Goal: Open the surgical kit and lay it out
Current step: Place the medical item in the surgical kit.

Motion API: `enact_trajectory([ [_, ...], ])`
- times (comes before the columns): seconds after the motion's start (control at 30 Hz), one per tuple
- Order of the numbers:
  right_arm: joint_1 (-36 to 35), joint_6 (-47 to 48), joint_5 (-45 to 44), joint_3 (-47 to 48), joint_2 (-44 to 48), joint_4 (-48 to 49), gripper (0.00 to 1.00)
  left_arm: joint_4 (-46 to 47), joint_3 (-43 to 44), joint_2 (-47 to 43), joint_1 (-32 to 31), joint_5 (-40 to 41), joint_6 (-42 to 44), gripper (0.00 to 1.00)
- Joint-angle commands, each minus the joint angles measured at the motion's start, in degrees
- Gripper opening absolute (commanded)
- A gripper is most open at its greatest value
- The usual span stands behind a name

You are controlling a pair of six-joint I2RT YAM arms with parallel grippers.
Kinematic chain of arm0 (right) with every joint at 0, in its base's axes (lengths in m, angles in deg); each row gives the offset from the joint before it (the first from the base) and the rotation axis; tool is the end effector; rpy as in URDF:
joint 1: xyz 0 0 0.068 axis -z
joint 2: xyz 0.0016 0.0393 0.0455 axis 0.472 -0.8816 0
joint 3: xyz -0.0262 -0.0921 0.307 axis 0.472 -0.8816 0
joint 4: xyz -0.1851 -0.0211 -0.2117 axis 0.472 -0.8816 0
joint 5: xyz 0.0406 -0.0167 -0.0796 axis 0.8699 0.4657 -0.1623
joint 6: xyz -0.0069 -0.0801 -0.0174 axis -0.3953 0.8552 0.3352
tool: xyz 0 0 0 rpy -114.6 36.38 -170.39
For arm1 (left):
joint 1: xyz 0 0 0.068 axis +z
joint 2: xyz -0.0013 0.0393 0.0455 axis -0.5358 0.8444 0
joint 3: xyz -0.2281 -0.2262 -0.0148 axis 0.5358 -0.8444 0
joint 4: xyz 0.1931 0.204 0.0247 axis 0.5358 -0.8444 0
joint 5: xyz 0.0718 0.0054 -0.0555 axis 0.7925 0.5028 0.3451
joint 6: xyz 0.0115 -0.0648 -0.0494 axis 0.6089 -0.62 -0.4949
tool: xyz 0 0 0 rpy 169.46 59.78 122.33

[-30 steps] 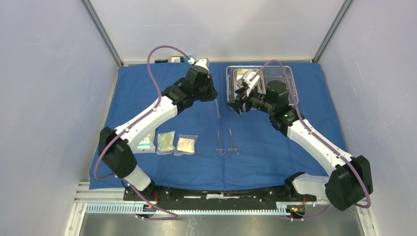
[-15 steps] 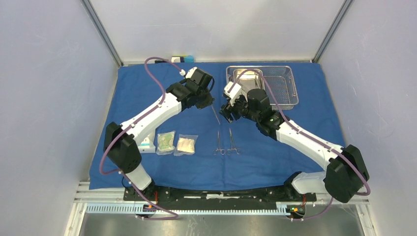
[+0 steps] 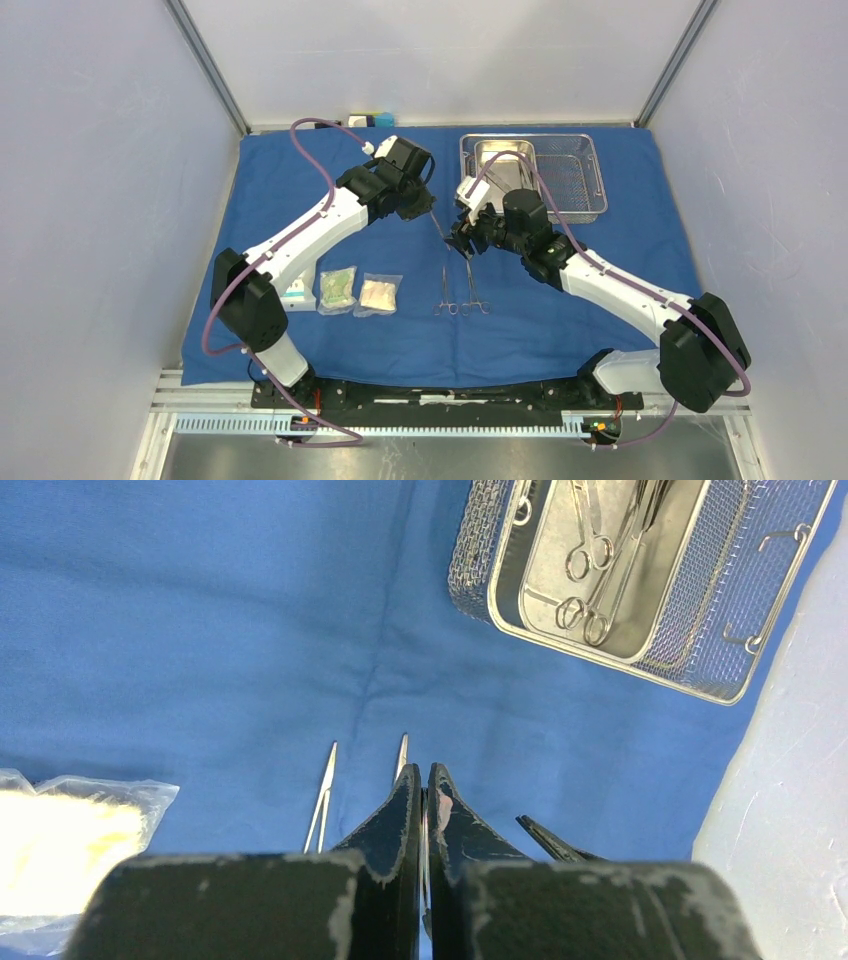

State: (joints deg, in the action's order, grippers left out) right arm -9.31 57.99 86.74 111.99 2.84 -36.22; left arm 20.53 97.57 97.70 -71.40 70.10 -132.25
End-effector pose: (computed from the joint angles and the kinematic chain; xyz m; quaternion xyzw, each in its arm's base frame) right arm 0.2547 0.2209 0.2981 -0.3969 0.7156 0.2532 0.5160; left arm 0.3306 -0.2488 0.3411 -0.2019 0.9114 -0.1979 0.2989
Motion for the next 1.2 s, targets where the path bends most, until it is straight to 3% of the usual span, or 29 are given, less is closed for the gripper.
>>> enact_trajectory([
  [0.0, -0.23, -1.05, 1.99, 0.18, 1.12, 2.58, 0.65, 0.99, 1.42, -0.04, 0.18, 1.06, -2.39, 0.02],
  [0.17, -0.41, -1.68, 3.52, 0.22, 0.55, 3.17, 0.63, 1.45, 1.51, 0.06, 0.24, 0.25, -2.92, 0.02],
  [0.33, -0.96, -1.19, -0.09, 0.87, -0.62, 2.85, 0.57, 2.69, 1.42, -0.36, 0.24, -1.26, -3.09, 0.05],
  [0.73, -3.63, 0.86, -5.68, 3.12, -3.20, 0.73, 0.53, 4.25, 0.44, -0.64, 0.23, -2.94, -3.57, 0.05],
  [1.03, -4.14, 2.66, -10.90, 4.63, -2.97, -0.54, 0.36, 4.69, -0.21, -0.39, 0.24, -3.03, -3.51, 0.05],
  [1.17, -4.61, 3.63, -11.74, 4.83, -2.83, -1.01, 0.25, 5.28, -0.58, -0.19, 0.18, -3.07, -3.39, 0.05],
])
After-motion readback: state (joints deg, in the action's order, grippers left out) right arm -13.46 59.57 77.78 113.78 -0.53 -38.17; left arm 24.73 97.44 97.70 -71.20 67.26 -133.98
